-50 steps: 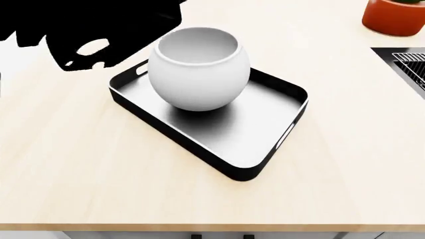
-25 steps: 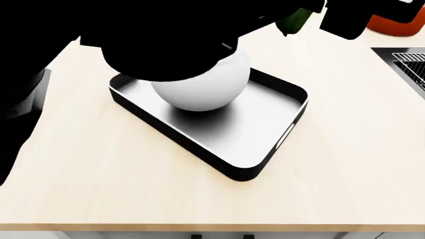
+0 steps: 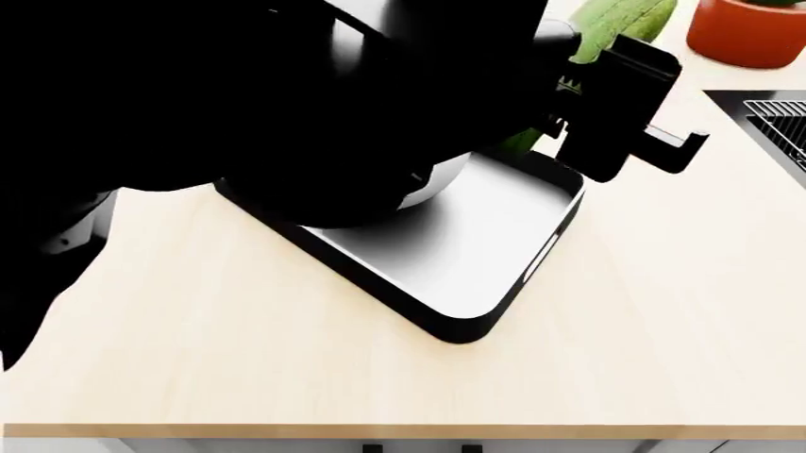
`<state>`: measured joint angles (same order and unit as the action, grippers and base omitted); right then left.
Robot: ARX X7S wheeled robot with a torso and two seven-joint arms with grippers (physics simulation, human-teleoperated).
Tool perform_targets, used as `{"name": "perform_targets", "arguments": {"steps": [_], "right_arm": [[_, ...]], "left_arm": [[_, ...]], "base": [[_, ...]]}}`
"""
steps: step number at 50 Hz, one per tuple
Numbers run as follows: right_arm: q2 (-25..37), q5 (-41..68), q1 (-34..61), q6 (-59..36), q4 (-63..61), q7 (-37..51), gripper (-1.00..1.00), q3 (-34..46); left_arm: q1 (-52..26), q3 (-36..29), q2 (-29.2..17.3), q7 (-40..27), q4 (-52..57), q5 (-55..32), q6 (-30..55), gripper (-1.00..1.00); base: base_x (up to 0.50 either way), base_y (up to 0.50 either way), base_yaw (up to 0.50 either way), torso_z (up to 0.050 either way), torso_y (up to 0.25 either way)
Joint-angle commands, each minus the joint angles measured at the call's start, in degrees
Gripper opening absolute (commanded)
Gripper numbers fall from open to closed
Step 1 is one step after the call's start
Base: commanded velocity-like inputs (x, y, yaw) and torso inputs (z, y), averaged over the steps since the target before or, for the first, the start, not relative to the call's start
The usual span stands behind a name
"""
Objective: Place the two vegetables and bowl onto the tray for setting up a vegetable dip station.
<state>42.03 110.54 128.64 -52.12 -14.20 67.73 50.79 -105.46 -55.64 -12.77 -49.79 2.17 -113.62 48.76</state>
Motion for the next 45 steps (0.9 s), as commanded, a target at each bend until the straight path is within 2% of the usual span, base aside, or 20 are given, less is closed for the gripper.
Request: {"name": "perform_targets", "arguments": {"steps": [1, 19, 45], "right_arm": [[-0.1, -0.1, -0.4, -0.3, 0.1, 0.0, 1.0, -0.5], [-0.5, 0.0, -0.1, -1.1, 0.1, 0.4, 1.0, -1.3], [-1.1, 0.1, -0.4, -1.8, 0.4, 0.8, 1.0, -2.2]], "left_arm": [[0.9, -0.9, -0.8, -1.2, 0.5, -1.0, 0.4, -1.0], [5.7, -3.3, -1.5, -3.1, 3.8, -0.3, -0.3, -1.0], [8.6, -5.4, -2.9, -2.3, 2.0, 2.8, -0.8, -1.0]], "base": [[0.0, 0.0, 0.0, 0.0, 0.0], [0.0, 0.0, 0.0, 0.0, 0.0], [0.0, 0.0, 0.0, 0.0, 0.0]]}}
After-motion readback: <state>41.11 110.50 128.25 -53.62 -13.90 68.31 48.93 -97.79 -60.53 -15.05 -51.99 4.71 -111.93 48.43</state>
